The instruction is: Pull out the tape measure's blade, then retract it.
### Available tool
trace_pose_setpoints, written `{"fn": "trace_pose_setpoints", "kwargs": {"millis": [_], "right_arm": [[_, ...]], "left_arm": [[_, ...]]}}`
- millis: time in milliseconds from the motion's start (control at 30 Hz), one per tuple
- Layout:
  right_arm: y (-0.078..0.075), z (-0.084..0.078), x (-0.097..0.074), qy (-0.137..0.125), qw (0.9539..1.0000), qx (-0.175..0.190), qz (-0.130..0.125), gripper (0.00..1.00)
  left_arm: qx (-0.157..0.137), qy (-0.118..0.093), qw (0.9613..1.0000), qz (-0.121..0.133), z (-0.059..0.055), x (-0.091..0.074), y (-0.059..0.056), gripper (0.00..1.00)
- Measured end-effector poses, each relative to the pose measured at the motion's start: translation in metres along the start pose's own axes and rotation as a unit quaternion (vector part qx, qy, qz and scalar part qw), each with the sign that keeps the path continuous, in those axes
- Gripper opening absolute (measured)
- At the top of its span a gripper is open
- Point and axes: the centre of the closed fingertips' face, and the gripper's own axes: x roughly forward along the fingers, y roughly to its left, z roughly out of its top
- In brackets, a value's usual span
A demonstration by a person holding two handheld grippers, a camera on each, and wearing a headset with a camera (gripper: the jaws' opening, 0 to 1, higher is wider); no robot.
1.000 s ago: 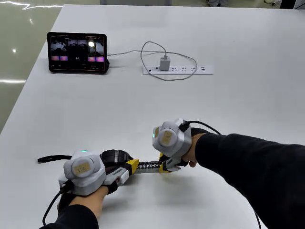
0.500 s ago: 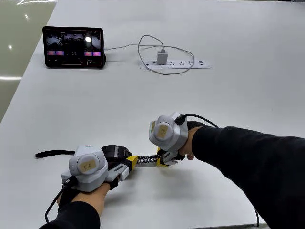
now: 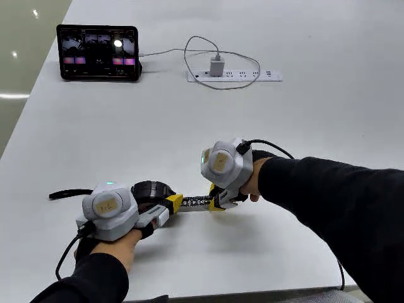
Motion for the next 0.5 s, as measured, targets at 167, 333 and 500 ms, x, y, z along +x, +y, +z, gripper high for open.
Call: {"fn": "trace_pose_setpoints", "kwargs": {"millis": [167, 333, 500], "right_arm": [[0.0003, -0.0006, -0.0001, 0.002, 1.0, -0.002, 0.001, 0.1], [-0.0002, -0.0004, -0.0005, -0.011, 0.9998, 0.019, 0.0, 0.1], [0.0004, 0.0004, 0.0001, -0.017, 0.9996, 0.021, -0.003, 0.1]], "left_arm": [[0.013, -0.005, 0.9999, 0.008, -0.0005, 0.0007, -0.0011, 0.63], [0.04, -0.017, 0.9985, 0.032, 0.0021, 0.0006, -0.0006, 0.64], [0.032, -0.009, 0.9991, 0.028, 0.002, 0.0003, 0.0018, 0.62]]}}
